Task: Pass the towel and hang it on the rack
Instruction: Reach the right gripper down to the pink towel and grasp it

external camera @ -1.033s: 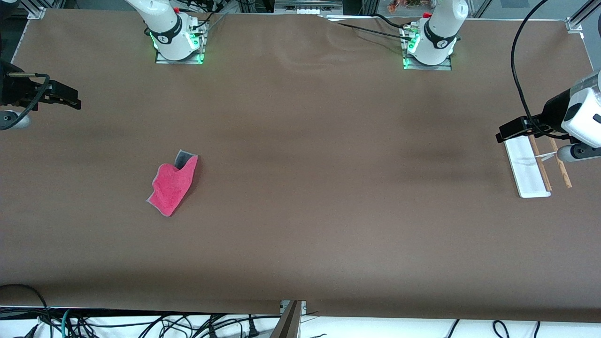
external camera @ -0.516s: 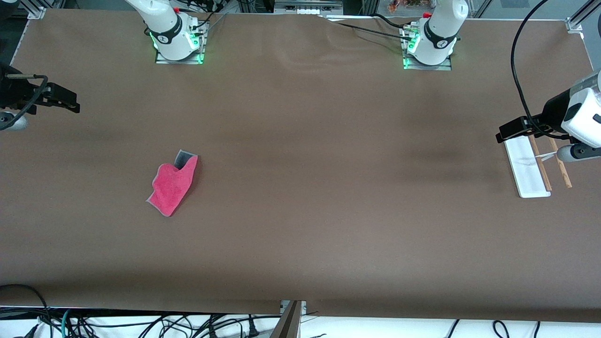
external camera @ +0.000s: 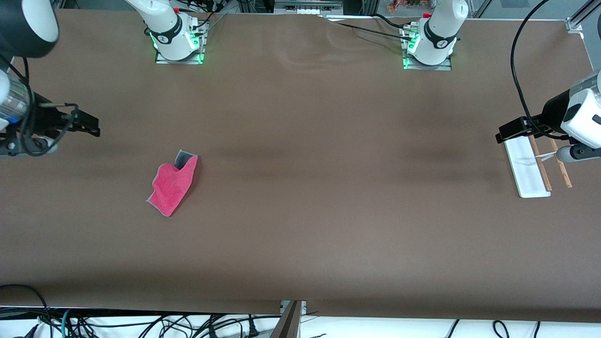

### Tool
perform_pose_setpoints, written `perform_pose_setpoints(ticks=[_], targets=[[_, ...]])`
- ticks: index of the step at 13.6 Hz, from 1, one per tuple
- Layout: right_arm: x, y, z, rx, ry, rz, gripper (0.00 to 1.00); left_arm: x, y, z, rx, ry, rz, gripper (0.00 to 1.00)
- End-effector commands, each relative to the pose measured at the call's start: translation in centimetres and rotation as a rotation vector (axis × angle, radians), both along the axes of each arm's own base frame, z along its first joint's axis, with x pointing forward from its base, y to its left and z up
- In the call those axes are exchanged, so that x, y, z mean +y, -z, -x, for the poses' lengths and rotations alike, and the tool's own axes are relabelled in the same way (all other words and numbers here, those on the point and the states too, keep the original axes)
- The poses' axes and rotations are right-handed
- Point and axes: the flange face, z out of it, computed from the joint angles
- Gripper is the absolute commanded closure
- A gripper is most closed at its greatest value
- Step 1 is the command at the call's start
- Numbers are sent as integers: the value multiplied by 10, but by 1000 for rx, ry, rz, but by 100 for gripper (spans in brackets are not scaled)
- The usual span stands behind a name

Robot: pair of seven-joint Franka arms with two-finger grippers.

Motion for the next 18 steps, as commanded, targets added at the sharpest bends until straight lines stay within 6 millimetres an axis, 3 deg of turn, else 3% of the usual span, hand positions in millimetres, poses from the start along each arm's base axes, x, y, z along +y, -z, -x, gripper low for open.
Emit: perform_pose_setpoints(ticks=[1, 5, 9, 15, 18], targets=[[10, 52, -13, -1, -6, -17, 0, 2, -3, -1, 8, -4, 5, 0], [31, 139, -32, -10, -35, -33, 0, 2, -3, -1, 8, -4, 5, 0], [40, 224, -14, 27, 2, -33, 0, 2, -3, -1, 8, -4, 5, 0], [32, 301, 24, 96, 15, -29, 0, 2, -3, -1, 8, -4, 5, 0], [33, 314, 23, 81, 39, -30, 0, 2, 0, -2, 13, -4, 6, 0]])
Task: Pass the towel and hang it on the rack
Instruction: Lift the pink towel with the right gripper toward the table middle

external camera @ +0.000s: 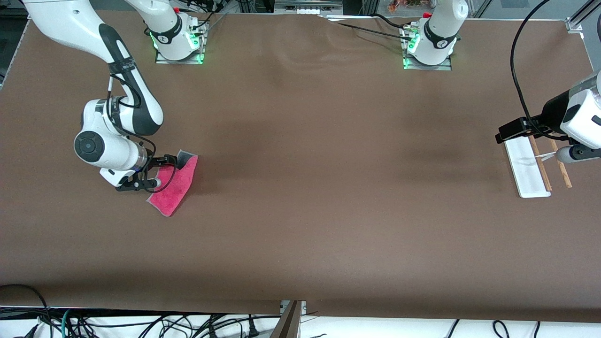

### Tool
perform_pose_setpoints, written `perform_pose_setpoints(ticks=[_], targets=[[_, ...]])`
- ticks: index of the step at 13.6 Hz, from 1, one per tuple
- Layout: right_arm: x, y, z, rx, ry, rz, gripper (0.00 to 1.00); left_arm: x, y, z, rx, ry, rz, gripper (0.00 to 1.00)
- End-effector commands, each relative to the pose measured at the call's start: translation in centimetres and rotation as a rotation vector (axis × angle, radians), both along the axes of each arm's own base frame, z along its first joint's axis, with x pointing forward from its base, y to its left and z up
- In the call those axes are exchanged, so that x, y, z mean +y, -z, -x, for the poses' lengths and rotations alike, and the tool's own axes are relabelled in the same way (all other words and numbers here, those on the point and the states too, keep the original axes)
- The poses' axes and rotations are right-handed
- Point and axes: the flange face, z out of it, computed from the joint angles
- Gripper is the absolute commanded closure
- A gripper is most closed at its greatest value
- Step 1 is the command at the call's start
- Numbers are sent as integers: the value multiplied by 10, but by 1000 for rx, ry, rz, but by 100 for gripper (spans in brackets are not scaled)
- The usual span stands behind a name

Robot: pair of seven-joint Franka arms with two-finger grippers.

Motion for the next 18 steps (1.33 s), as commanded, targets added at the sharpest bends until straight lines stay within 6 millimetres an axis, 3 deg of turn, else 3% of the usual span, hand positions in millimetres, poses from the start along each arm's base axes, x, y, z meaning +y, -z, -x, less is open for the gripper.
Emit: perform_pose_setpoints(ticks=[1, 2, 3, 4, 5, 6, 9, 11, 13, 15, 18], targets=[[0, 11, 2, -25, 45, -8, 0, 2, -1, -2, 11, -4, 5, 0], [1, 16, 1, -30, 55, -7, 2, 2, -1, -2, 11, -4, 7, 0], [1, 17, 1, -32, 62, -6, 9, 2, -1, -2, 11, -4, 5, 0], [1, 16, 0, -33, 65, -6, 25, 2, -1, -2, 11, -4, 5, 0], [1, 16, 0, -33, 66, -5, 50, 2, -2, -2, 9, -4, 7, 0], [2, 15, -1, -36, 66, -6, 66, 2, -2, -2, 9, -4, 6, 0], [2, 7, -6, -50, 68, -7, 99, 2, -2, -2, 9, -4, 5, 0], [5, -2, -9, -64, 61, -9, 100, 2, -2, -2, 9, -4, 5, 0], [9, -25, -22, -111, 85, -12, 100, 2, -2, -2, 9, -4, 7, 0], [26, -68, -37, -132, 69, -23, 100, 2, -2, -2, 9, -4, 5, 0], [66, -154, -62, -79, 12, -41, 100, 2, -2, -2, 9, -4, 5, 0]])
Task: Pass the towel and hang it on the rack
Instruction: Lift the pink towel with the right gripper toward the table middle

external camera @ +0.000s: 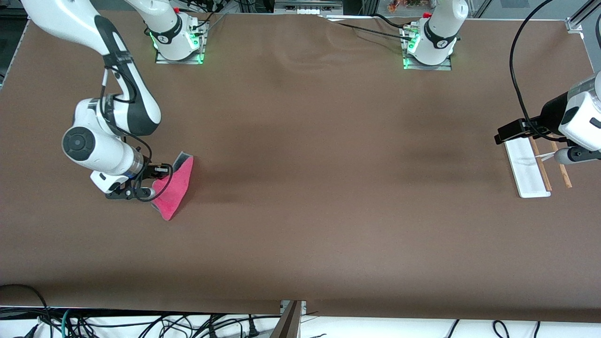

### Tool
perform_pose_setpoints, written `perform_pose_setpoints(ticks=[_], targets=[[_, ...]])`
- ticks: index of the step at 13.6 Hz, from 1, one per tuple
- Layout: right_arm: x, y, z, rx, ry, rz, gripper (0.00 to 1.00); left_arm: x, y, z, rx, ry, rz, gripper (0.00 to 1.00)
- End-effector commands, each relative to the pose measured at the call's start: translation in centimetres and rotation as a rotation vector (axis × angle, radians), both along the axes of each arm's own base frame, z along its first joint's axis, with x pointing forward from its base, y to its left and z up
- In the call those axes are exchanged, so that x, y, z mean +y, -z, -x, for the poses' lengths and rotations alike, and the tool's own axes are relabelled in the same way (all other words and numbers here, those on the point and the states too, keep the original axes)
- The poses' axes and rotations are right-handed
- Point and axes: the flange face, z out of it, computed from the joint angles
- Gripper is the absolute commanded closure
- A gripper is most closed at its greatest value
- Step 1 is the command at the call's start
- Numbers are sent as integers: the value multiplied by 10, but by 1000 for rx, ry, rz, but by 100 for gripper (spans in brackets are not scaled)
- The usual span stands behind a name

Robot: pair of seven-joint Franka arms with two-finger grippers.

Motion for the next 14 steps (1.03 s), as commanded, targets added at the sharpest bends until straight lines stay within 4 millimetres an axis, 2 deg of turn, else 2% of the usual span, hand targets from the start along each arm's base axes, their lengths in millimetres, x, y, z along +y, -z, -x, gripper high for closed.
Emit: perform_pose_setpoints(ticks=[1, 3, 4, 8, 12, 14], targets=[[43, -82, -15, 26, -45, -27, 100, 2, -5, 0, 3, -3, 5, 0], [74, -131, -16, 24, -46, -31, 100, 2, -5, 0, 3, -4, 7, 0], [101, -146, -12, 12, -36, -35, 100, 2, -5, 0, 3, -4, 7, 0], [213, -178, 23, -37, 28, -44, 100, 2, -5, 0, 3, -3, 5, 0], [297, -208, 65, -87, 104, -77, 100, 2, -7, -1, 0, 2, 7, 0], [334, -213, 85, -110, 146, -105, 100, 0, -12, -2, -15, 13, 26, 0]])
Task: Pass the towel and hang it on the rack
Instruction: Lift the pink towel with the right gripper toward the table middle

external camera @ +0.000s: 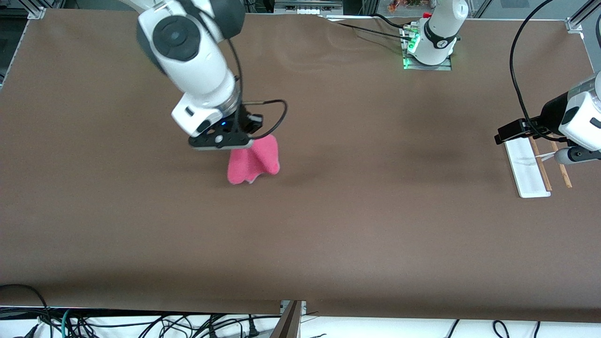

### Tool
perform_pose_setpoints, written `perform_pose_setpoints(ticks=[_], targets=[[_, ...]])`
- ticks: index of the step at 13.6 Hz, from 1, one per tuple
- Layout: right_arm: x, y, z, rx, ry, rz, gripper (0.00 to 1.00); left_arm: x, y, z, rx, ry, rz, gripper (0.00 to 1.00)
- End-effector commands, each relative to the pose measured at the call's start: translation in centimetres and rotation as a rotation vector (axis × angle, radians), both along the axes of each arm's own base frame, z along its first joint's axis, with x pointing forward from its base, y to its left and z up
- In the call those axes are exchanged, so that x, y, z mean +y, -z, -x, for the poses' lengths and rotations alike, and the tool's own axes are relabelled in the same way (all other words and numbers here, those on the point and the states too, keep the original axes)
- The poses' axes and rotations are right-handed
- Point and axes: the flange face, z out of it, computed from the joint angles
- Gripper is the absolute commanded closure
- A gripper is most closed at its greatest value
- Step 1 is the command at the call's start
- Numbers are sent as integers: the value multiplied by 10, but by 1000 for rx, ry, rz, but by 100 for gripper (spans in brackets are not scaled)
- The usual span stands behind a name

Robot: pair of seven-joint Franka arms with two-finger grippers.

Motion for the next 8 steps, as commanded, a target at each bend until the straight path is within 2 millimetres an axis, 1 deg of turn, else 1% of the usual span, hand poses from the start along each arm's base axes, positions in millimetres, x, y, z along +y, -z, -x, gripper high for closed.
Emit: perform_pose_setpoints(ticks=[1, 2, 3, 4, 5, 6, 7, 8], targets=[[41, -11, 15, -40, 80, -54, 100, 0, -10, -2, -14, 43, 35, 0], [55, -15, 23, -60, 113, -83, 100, -4, -4, -4, -4, 67, 44, 0], [68, -13, 27, -69, 144, -106, 100, -5, 0, -5, 6, 71, 66, 0], [75, -14, 31, -76, 156, -127, 100, -11, 1, -5, 10, 67, 128, 0], [83, -15, 36, -64, 151, -152, 100, -15, 7, -7, 19, 67, 183, 0], [90, -17, 39, -54, 161, -194, 100, -17, 11, -8, 25, 77, 207, 0], [100, -17, 45, -45, 157, -228, 100, -26, 17, -10, 30, 137, 235, 0], [104, -17, 48, -47, 151, -230, 100, -34, 26, -11, 37, 214, 279, 0]])
